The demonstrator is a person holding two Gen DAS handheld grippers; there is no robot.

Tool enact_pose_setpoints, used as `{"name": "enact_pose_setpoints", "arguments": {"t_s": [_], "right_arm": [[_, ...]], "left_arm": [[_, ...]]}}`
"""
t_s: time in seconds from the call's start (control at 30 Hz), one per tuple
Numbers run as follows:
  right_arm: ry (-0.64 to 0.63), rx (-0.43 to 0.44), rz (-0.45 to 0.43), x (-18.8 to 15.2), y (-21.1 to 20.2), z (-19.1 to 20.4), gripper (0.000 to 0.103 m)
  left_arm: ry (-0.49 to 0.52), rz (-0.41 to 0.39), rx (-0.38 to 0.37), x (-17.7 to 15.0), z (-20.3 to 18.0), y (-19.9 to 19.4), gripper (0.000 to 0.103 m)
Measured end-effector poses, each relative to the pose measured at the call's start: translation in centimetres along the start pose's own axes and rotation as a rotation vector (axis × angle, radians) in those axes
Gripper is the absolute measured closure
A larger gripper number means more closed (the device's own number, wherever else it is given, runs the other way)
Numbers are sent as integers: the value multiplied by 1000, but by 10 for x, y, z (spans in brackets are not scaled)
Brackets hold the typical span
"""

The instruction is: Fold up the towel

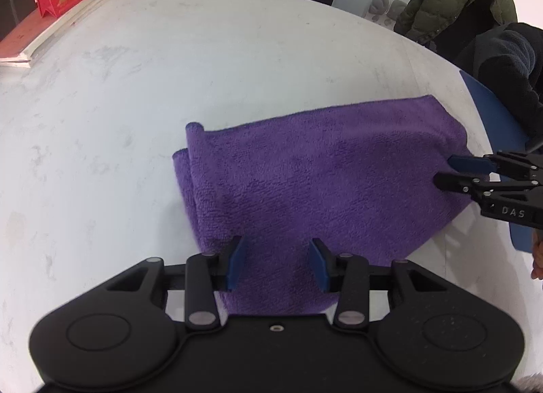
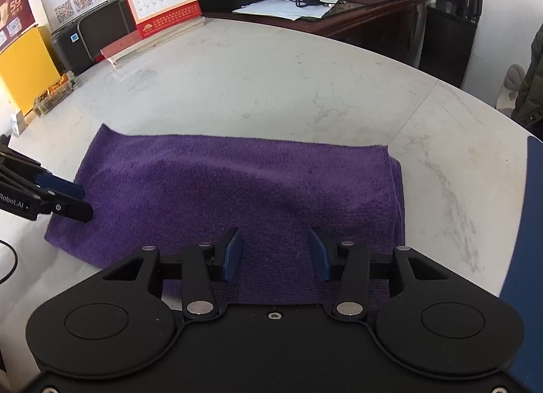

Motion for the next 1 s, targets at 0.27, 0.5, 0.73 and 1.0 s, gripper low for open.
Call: {"name": "enact_pose_setpoints", "arguments": {"t_s": [0.27, 0.5, 0.73, 1.0], "right_arm": [[-1, -30, 30, -16, -19, 1, 59], [49, -5, -52, 3, -66, 24, 48], [93, 16, -137, 2, -122, 61, 13], [188, 30, -160, -18, -156, 85, 0]], "left_arm": [[-85, -5, -13, -17, 2, -17, 64], [-95, -122, 25, -10, 3, -71, 39], [-82, -192, 38, -9, -2, -110, 20], [-25, -211, 116, -19, -13, -137, 14]]}}
Point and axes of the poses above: each gripper's, at about its wrist camera, not at the fingertips, and y roughly the way its jaws point, z to its left, x to its top, the point moved 10 cm from there along y, roughly the way its jaws point, and after that the axes turned 6 degrees about y, right-handed, at the moved point
